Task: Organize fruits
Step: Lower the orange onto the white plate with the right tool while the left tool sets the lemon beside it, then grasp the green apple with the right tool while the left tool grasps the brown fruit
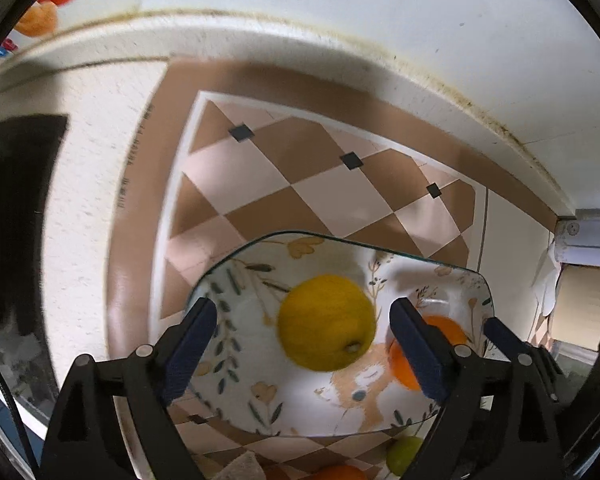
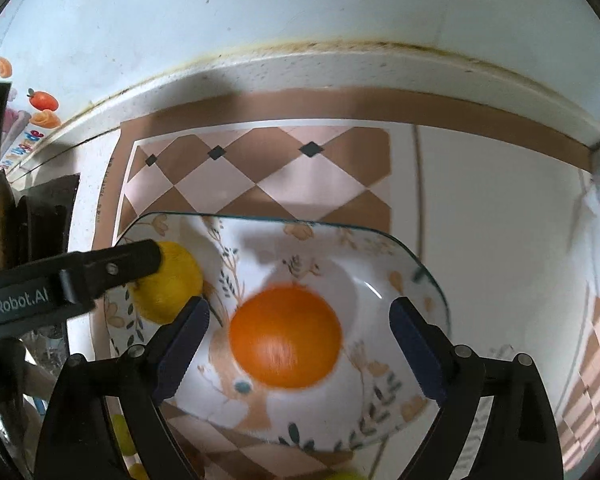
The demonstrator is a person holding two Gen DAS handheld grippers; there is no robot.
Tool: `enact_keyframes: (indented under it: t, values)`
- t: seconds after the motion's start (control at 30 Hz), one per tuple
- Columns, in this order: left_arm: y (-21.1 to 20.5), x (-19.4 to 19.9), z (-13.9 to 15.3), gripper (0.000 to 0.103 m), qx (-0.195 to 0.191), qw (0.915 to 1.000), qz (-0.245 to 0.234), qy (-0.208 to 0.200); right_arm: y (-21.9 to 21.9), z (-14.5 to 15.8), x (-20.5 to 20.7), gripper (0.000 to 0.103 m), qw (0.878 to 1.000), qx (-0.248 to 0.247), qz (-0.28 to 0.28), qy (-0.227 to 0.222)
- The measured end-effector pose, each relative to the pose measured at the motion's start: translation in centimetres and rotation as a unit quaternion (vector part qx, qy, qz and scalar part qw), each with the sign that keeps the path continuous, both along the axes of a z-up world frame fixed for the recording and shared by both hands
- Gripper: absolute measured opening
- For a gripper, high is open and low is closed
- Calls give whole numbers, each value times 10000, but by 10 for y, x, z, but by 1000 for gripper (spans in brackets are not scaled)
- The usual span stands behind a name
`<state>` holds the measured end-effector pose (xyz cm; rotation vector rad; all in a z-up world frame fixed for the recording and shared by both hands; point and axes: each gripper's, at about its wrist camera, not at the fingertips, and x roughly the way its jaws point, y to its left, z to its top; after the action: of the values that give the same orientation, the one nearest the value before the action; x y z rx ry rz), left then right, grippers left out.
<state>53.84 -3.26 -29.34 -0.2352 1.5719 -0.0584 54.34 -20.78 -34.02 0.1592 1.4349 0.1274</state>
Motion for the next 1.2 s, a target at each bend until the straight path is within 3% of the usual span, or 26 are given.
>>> enact_keyframes:
  t: [0.3,0.5,1.2]
  values:
    - [17,-70,48,89,959,9911,-317,-863,-21,33,-62,94,9993,-258,-238,-111]
    - [13,-113,70,89,1315,9818,-346,-1329,-23,58,-111,94,9986,-301,-295,-318]
    - [8,-246,175,89,1320,9563,-303,-2590,-20,178,-243,94,9854,-515,-440,-1561]
